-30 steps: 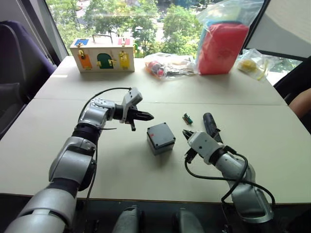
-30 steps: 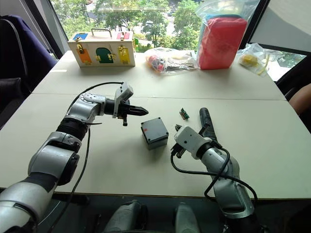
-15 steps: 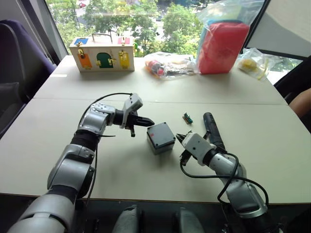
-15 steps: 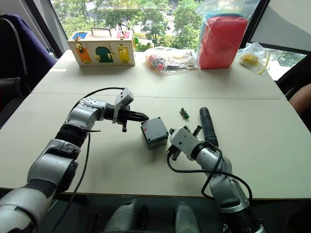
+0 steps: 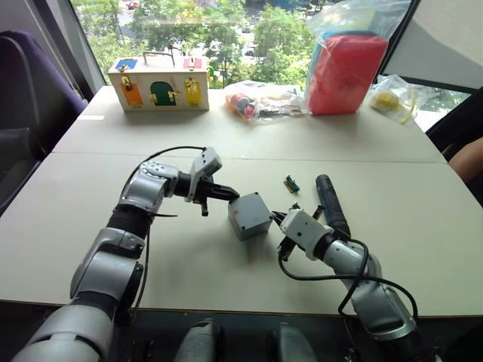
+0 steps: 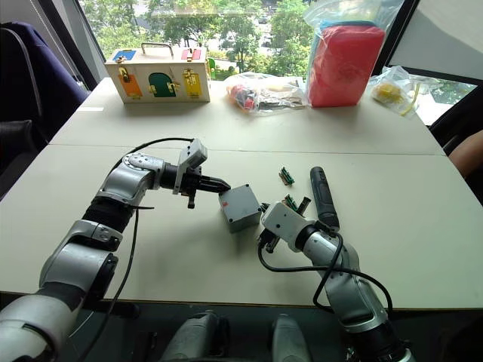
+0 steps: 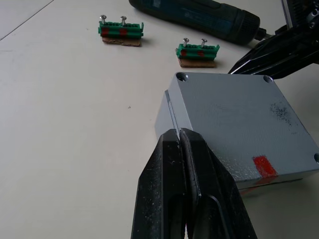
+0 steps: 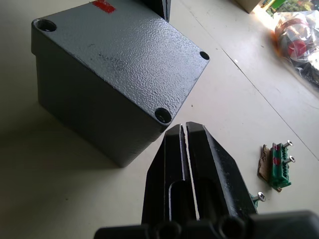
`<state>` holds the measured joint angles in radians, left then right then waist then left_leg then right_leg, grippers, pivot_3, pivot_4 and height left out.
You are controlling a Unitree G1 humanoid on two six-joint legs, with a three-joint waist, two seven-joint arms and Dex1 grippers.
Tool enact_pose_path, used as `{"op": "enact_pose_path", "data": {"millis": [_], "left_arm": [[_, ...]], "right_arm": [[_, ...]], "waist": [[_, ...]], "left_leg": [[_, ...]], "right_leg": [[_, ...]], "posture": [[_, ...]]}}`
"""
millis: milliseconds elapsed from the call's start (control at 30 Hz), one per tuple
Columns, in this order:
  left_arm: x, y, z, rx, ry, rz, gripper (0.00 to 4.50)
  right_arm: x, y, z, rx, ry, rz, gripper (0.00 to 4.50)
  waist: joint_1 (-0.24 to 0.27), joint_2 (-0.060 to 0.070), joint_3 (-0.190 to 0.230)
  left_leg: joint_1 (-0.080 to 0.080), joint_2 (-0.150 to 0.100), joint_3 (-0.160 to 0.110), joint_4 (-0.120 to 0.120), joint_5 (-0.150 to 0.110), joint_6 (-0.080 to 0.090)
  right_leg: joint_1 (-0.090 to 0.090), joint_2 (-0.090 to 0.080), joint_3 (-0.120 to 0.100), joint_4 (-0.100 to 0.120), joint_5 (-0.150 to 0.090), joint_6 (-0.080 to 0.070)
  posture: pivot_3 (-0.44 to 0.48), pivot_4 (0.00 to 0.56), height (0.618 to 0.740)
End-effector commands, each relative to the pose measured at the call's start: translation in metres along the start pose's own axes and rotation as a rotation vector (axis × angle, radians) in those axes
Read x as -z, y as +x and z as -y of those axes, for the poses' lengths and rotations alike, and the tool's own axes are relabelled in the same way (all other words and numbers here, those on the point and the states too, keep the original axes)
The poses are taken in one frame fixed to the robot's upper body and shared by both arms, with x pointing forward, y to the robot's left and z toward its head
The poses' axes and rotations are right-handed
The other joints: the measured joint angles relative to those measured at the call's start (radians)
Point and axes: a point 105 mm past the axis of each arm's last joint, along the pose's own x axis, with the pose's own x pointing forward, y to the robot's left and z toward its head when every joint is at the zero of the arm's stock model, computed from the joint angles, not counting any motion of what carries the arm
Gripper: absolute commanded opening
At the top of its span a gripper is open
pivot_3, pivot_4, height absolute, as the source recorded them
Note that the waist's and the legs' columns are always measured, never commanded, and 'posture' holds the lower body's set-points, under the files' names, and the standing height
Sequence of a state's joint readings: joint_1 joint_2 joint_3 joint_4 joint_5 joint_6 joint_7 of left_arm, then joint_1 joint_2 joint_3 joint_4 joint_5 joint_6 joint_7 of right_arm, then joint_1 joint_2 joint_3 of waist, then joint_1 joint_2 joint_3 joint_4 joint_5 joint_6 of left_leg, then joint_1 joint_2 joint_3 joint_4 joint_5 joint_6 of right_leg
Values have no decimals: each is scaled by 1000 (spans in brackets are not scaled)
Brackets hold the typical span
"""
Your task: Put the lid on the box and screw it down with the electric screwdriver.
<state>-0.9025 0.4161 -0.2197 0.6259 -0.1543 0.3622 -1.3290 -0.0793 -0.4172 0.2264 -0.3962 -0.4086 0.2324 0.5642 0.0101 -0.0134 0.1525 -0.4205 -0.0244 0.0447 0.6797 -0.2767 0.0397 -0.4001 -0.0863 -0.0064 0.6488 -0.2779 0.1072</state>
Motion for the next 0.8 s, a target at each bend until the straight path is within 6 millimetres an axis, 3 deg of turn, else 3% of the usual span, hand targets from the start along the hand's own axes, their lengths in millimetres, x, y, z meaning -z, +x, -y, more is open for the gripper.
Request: {"op": "enact_pose_path", "data": {"millis": [33,300,433,633,800], "left_arm": [[-9,-3,0,-2,46,6,0],[-12,-4,-7,-49,49,24,0],[-16,-4,-13,-84,45,51,0],[-19,-4,-10,-69,43,62,0],[-19,-4,-10,-60,47,58,0]], "right_arm": [[-8,-3,6,22,-16,34,48],[-9,-1,6,25,-15,34,48],[1,-6,15,65,-27,-17,48],[5,-30,34,151,-28,-14,48],[-9,-45,15,-11,87,95,48]], "waist": [[0,0,0],[0,0,0],[1,0,0],[1,0,0],[0,0,0]], "left_leg": [[0,0,0,0,0,0],[0,0,0,0,0,0],[0,0,0,0,0,0],[-1,0,0,0,0,0],[0,0,0,0,0,0]], "right_leg": [[0,0,0,0,0,0],[0,0,0,0,0,0],[0,0,0,0,0,0],[0,0,0,0,0,0],[0,0,0,0,0,0]], "posture": [[0,150,740],[0,150,740],[0,150,740],[0,150,740],[0,150,740]]}}
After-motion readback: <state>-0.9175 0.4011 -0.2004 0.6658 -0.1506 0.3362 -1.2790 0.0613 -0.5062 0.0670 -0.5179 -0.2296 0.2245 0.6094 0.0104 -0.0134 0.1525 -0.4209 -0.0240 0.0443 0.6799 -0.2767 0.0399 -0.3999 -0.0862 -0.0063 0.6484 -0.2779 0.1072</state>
